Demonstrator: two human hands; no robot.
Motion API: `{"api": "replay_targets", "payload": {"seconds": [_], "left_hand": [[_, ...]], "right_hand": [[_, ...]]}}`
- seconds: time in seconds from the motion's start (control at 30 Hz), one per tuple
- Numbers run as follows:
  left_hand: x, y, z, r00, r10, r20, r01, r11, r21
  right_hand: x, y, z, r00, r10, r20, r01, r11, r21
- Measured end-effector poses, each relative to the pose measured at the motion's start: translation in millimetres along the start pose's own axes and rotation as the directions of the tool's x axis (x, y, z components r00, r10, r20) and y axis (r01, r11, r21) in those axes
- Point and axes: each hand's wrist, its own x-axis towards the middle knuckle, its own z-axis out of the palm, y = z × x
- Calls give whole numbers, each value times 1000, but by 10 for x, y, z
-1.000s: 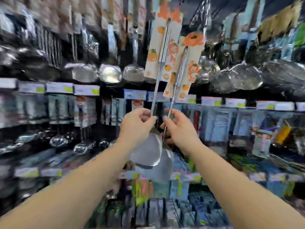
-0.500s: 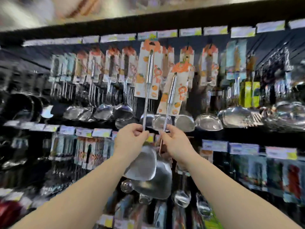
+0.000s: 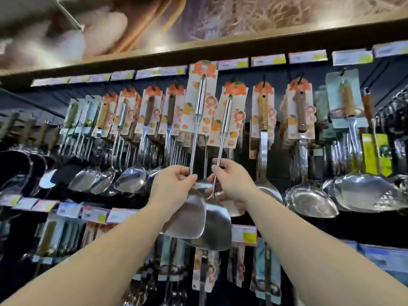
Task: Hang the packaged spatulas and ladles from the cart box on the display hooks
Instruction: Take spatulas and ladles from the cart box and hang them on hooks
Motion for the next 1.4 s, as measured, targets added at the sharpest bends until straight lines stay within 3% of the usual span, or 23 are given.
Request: {"api": "replay_targets", "payload": {"seconds": [0.2,0.47,1.4], "left_hand": [[402,-220,29,995,-13,-99,6,998,-67],[737,-571,-63,992,-10,-128,-2,996,-94],[1261,-1118,-174,997,69,-17,-71,968,-240]], "right_hand": [[502,35,99,999,-50,17,51,999,-14],[1019,124,304,999,-47,12,48,992,-117],[1618,106,534,991,-88,-98,57,957,-283]]}}
